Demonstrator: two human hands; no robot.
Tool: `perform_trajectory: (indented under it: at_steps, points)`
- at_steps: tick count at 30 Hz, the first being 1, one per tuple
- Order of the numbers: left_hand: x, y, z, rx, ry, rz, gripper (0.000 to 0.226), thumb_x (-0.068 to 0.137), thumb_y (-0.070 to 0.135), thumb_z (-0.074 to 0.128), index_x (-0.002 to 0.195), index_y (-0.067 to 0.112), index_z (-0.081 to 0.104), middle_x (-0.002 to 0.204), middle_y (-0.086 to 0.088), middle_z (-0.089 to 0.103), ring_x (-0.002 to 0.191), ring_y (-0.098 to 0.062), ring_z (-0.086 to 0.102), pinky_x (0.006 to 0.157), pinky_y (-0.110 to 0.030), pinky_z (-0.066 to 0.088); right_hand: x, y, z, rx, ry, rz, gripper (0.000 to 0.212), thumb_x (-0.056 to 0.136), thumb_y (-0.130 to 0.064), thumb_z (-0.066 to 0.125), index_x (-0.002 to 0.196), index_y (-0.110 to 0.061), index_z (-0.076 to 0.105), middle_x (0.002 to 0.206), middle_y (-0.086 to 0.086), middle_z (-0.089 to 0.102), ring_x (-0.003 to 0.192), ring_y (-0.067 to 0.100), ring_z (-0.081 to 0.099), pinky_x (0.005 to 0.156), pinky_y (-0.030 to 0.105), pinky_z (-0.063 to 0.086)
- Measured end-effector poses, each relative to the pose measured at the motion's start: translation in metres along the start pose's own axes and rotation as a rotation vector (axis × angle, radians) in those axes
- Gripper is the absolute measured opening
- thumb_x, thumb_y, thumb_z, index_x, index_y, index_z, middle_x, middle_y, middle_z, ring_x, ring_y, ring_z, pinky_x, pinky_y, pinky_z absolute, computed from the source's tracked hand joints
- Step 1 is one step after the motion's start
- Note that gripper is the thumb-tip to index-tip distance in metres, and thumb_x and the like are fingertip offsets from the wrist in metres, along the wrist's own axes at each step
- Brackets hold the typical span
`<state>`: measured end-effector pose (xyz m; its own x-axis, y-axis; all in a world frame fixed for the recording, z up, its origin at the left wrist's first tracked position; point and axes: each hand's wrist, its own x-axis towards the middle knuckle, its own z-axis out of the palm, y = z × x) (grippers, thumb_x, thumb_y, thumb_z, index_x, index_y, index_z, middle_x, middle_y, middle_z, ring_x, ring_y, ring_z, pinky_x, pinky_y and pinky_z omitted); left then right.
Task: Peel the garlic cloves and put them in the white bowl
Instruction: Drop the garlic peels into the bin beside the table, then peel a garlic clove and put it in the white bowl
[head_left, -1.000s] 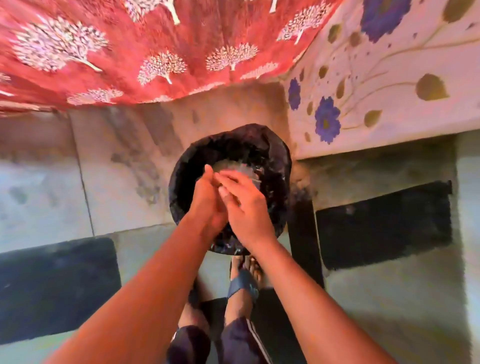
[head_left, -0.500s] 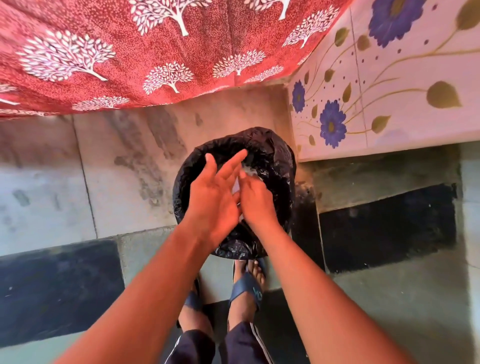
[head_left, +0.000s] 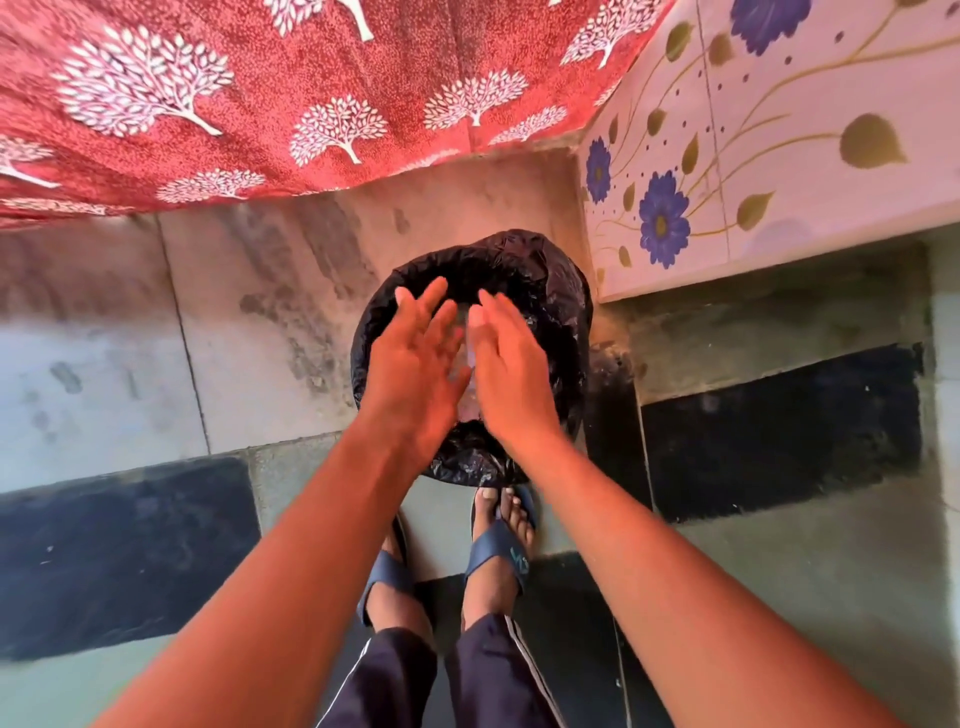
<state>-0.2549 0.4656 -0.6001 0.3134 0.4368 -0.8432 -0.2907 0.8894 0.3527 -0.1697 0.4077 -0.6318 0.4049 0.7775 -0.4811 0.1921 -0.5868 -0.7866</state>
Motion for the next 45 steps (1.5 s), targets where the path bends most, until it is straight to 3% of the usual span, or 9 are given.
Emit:
perform_trajectory:
  at_steps: [4, 7, 9, 18, 24, 28, 32, 38, 45]
  points:
    - [-0.013, 0.01, 0.017, -0.005, 0.077, -0.112, 0.076, 0.101, 0.07, 0.028, 0.136, 0.008, 0.055, 0.13, -0.016, 0.065, 0.122, -0.03, 0.061, 0.108, -0.049, 0.047, -0.02, 0.011, 0.0, -0.174, -0.234, -0.236, 0.053, 0.106, -0.051, 0.028, 0.156, -0.033, 0.034, 0.164, -0.003, 0.032, 0.154, 0.014, 0.02, 0.124, 0.04, 0.02]
    - [-0.045, 0.02, 0.031, 0.124, 0.025, -0.071, 0.059, 0.105, 0.059, 0.033, 0.135, 0.017, 0.061, 0.138, -0.009, 0.064, 0.129, -0.025, 0.058, 0.113, -0.046, 0.042, -0.017, 0.012, -0.027, -0.189, 0.055, 0.033, 0.042, 0.107, -0.044, 0.038, 0.116, -0.016, 0.068, 0.116, 0.006, 0.068, 0.115, 0.024, 0.06, 0.092, 0.038, 0.045]
    - [-0.069, 0.025, 0.038, 0.21, 0.024, -0.025, 0.044, 0.106, 0.046, 0.042, 0.137, 0.021, 0.062, 0.135, -0.003, 0.067, 0.129, -0.021, 0.059, 0.111, -0.042, 0.044, -0.032, -0.006, -0.044, -0.154, 0.208, 0.029, 0.034, 0.106, -0.036, 0.046, 0.097, -0.012, 0.069, 0.092, -0.001, 0.067, 0.091, 0.018, 0.061, 0.077, 0.034, 0.043]
    - [-0.268, 0.078, 0.118, 0.749, -0.029, 0.178, 0.019, 0.102, 0.014, 0.056, 0.11, 0.017, 0.073, 0.107, -0.004, 0.078, 0.114, -0.031, 0.068, 0.097, -0.042, 0.052, -0.191, -0.193, -0.141, 0.207, 0.45, 0.023, 0.011, 0.098, -0.018, 0.065, 0.1, -0.016, 0.076, 0.089, -0.009, 0.075, 0.084, 0.004, 0.069, 0.076, 0.023, 0.055]
    - [-0.441, 0.099, 0.181, 0.858, -0.248, 0.206, 0.022, 0.08, 0.028, 0.065, 0.099, 0.021, 0.075, 0.107, -0.009, 0.077, 0.107, -0.026, 0.069, 0.094, -0.041, 0.051, -0.33, -0.309, -0.213, 0.334, 0.674, -0.031, 0.01, 0.096, -0.011, 0.066, 0.096, -0.017, 0.075, 0.083, -0.01, 0.073, 0.078, 0.004, 0.069, 0.074, 0.018, 0.051]
    - [-0.53, 0.085, 0.215, 0.797, -0.34, 0.141, 0.017, 0.094, 0.003, 0.057, 0.096, 0.009, 0.072, 0.102, -0.019, 0.075, 0.094, -0.027, 0.068, 0.085, -0.035, 0.051, -0.422, -0.353, -0.258, 0.364, 0.819, -0.051, 0.009, 0.096, -0.014, 0.066, 0.098, -0.017, 0.073, 0.085, -0.006, 0.074, 0.079, 0.012, 0.072, 0.075, 0.023, 0.054]
    - [-0.584, 0.041, 0.25, 0.768, -0.405, 0.006, 0.019, 0.097, -0.004, 0.049, 0.107, -0.003, 0.065, 0.104, -0.03, 0.07, 0.086, -0.028, 0.069, 0.077, -0.031, 0.054, -0.495, -0.359, -0.302, 0.39, 0.985, -0.048, 0.01, 0.095, -0.01, 0.065, 0.099, -0.012, 0.073, 0.09, -0.003, 0.075, 0.081, 0.016, 0.071, 0.078, 0.033, 0.057]
    - [-0.62, -0.047, 0.309, 0.964, -0.585, 0.019, 0.019, 0.097, -0.008, 0.049, 0.097, 0.003, 0.064, 0.088, -0.012, 0.072, 0.084, -0.024, 0.07, 0.086, -0.034, 0.056, -0.57, -0.306, -0.36, 0.404, 1.197, 0.029, 0.013, 0.095, -0.006, 0.064, 0.099, -0.015, 0.073, 0.091, -0.005, 0.075, 0.085, 0.012, 0.071, 0.076, 0.028, 0.056]
    - [-0.599, -0.15, 0.357, 1.497, -0.827, 0.654, 0.027, 0.089, -0.003, 0.061, 0.105, 0.012, 0.076, 0.101, 0.004, 0.077, 0.087, -0.006, 0.07, 0.085, -0.029, 0.059, -0.611, -0.215, -0.404, 0.171, 1.262, 0.141, 0.017, 0.092, -0.001, 0.066, 0.106, -0.01, 0.071, 0.097, 0.002, 0.072, 0.085, 0.007, 0.068, 0.075, 0.031, 0.058]
